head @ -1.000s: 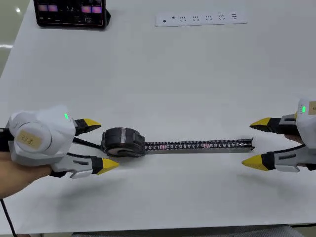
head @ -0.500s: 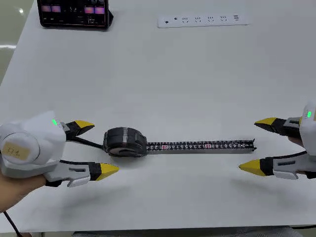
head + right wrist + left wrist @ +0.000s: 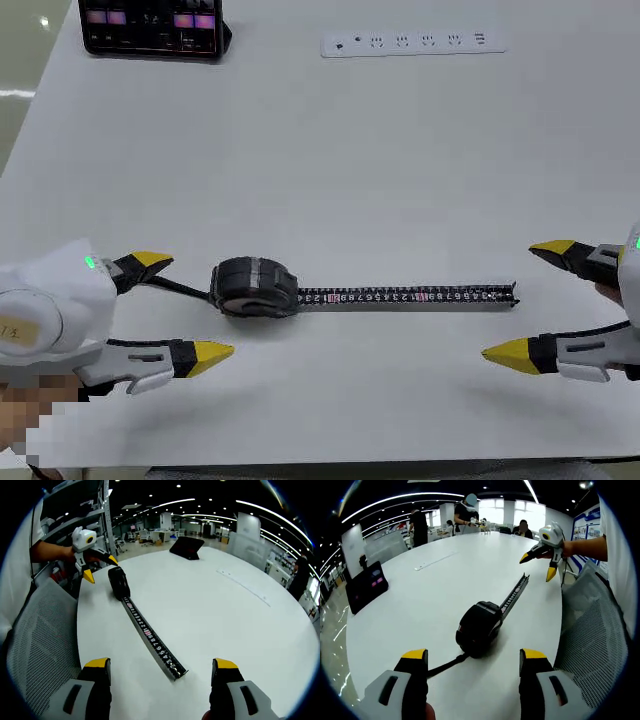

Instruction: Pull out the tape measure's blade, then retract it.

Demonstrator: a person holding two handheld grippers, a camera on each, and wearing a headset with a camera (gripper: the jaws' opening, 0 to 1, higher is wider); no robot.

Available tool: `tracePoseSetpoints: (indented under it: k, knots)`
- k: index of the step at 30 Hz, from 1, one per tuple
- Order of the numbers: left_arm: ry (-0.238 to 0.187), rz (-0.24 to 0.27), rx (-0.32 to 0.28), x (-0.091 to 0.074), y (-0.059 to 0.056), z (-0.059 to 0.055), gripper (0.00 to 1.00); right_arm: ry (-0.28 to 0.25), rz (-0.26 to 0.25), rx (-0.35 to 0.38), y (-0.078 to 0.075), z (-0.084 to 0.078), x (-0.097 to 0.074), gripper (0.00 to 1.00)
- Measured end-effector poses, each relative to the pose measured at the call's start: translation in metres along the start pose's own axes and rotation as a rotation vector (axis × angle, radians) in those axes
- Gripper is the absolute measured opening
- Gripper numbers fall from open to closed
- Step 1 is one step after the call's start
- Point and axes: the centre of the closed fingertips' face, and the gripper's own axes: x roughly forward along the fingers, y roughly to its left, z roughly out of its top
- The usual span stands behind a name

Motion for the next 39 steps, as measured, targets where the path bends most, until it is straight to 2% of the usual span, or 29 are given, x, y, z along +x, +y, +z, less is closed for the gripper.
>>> tracePoseSetpoints:
  k: [10,16,28,39]
  knots:
    - [-0.026,0.016,-0.036,-0.002,-0.006,-0.006,0.74,-0.03,-0.029,0.027,0.004,-0.002,-0.003,0.85]
    - [-0.033,0.024,-0.05,-0.004,-0.008,-0.008,0.76,-0.05,-0.03,0.052,0.008,-0.002,-0.003,0.94]
    - [-0.044,0.024,-0.091,-0.007,-0.018,-0.013,0.82,-0.048,-0.037,0.063,0.015,-0.008,-0.005,0.99]
    - [-0.049,0.031,-0.125,-0.011,-0.025,-0.019,0.84,-0.065,-0.031,0.081,0.021,-0.012,-0.006,0.99]
